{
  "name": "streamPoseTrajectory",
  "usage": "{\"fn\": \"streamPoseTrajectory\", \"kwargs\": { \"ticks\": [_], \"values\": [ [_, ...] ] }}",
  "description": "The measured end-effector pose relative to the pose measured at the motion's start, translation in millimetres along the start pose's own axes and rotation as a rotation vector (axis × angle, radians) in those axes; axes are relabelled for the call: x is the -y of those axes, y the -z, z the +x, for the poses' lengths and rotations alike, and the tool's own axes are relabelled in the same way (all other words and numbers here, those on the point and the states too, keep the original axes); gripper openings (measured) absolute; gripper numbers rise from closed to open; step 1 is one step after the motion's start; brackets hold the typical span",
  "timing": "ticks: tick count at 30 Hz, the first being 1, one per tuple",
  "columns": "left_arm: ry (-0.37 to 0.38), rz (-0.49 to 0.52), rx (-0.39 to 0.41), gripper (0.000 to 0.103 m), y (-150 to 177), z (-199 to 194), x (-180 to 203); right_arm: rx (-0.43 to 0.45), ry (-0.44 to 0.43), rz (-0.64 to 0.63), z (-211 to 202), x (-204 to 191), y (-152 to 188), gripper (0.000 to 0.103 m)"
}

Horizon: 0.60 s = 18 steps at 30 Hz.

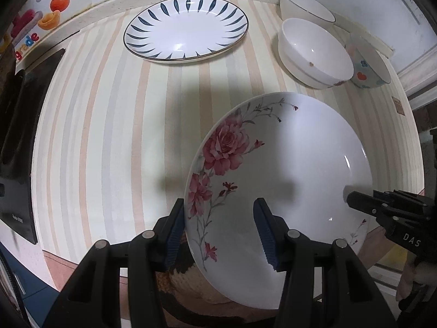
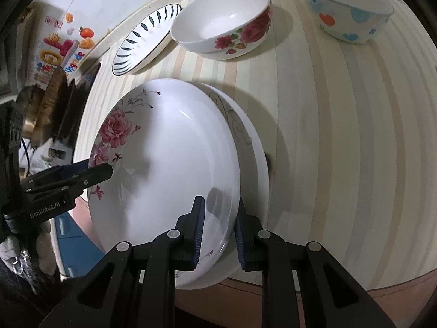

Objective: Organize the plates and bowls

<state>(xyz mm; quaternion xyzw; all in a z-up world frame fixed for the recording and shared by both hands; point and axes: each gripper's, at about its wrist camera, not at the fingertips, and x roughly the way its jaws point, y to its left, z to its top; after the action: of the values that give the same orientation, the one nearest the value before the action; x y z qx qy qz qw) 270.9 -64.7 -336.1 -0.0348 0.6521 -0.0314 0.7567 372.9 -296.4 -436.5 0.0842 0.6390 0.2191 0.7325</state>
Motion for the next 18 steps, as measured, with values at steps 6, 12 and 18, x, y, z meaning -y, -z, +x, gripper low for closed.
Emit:
{"fn": "streamPoseTrajectory", "kwargs": {
  "ticks": [6,12,18],
  "values": [
    [0.012,0.001,-0.020,0.048,1,8,3,0.003,0.021,0.015,-6,4,0,0.023],
    [0.024,0.001,-0.029,0.048,-2,14,4,0.004,0.016,0.050,-11,9,1,0.023],
    [0.039,0.000,-0.029,0.047,-3,14,-3,-0.012,-0.001,0.091,-17,15,-2,0.025]
  ]
}}
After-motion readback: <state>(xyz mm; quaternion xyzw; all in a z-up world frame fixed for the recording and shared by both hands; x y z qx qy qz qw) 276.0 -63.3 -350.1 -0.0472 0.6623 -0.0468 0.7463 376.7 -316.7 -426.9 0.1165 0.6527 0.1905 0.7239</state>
